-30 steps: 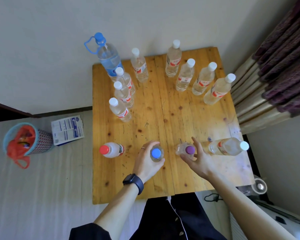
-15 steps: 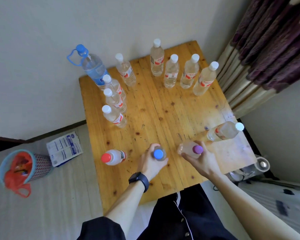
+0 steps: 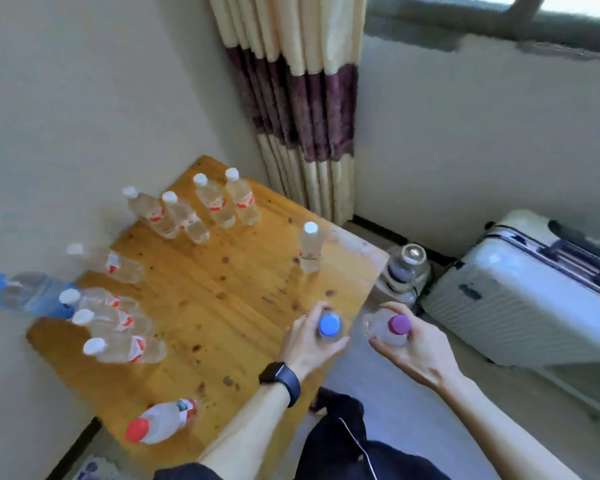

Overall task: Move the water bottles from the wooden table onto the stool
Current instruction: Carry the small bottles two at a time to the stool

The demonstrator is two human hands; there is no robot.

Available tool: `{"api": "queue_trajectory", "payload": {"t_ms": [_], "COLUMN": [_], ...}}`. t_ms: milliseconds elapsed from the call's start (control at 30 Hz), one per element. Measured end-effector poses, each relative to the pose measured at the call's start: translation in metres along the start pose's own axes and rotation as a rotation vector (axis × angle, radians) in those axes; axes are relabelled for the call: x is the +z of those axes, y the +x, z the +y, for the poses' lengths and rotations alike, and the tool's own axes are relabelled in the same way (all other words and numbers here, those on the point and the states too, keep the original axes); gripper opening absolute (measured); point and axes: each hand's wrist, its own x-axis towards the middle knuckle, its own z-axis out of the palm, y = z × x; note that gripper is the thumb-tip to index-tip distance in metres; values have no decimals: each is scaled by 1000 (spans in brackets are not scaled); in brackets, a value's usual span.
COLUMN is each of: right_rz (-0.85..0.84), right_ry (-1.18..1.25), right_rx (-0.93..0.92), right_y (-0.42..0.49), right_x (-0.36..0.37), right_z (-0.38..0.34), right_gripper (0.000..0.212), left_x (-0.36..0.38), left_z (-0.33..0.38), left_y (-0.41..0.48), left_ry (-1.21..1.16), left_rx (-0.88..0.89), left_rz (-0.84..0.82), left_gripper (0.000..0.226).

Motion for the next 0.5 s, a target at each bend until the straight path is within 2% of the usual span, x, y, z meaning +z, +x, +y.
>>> {"api": "queue_trajectory", "payload": {"t_ms": [133,300,500], "right_rz": [201,468,751], "right_ry": [159,268,266], "right_rx": [139,266,485], "right_y": [-65,-178,-343], "right_x": [-31,-60,-94], "right_z": [52,130,210], "right_gripper": [53,55,58], "left_x": [47,133,255], "left_z": [61,142,247], "left_y": [-7,-55,-150], "left_ry": [144,174,168], "left_rx": [194,382,568], "left_rz": [-60,-186,-499], "left_gripper": [57,54,51]}}
